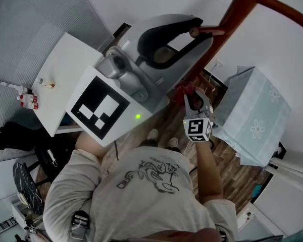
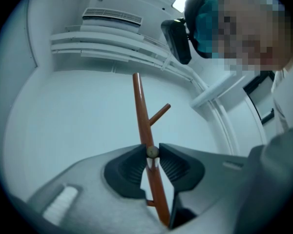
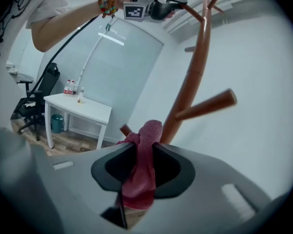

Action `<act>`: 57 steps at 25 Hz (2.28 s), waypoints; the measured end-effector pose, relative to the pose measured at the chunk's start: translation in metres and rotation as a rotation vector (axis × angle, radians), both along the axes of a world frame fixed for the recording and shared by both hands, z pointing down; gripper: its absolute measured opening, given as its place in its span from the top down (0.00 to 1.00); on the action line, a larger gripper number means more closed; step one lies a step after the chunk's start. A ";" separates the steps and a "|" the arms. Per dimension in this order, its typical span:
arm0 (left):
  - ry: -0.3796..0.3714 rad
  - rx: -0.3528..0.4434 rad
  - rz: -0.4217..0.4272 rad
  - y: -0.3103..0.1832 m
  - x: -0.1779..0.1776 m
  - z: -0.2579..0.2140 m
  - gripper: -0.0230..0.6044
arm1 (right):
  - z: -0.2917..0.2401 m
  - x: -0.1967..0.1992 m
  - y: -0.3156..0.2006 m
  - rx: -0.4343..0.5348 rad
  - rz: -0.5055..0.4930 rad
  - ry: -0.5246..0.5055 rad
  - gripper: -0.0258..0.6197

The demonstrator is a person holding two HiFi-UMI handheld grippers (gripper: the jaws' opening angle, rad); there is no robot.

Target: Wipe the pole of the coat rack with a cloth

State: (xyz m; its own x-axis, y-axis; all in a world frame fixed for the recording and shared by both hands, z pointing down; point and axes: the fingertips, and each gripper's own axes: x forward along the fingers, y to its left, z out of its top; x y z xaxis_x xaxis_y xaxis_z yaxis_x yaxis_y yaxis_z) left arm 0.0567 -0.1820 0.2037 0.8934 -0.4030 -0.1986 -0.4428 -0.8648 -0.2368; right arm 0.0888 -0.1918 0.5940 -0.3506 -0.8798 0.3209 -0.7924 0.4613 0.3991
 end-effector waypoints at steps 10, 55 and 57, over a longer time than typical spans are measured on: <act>-0.011 0.005 0.002 0.003 0.003 0.001 0.83 | 0.089 0.043 -0.030 -0.166 0.053 0.090 0.80; -0.034 0.024 0.018 -0.001 0.009 0.007 0.83 | 0.219 0.067 -0.106 -0.333 -0.048 0.205 0.80; -0.036 0.024 0.019 -0.001 0.009 0.007 0.83 | 0.226 0.060 -0.099 -0.346 -0.061 0.203 0.80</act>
State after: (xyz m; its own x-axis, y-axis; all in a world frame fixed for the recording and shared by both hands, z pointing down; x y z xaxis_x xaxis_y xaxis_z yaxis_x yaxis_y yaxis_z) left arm 0.0655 -0.1827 0.2105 0.9076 -0.3815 -0.1755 -0.4172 -0.8668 -0.2731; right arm 0.1483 -0.2912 0.8203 -0.2978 -0.6876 0.6622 -0.6805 0.6394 0.3579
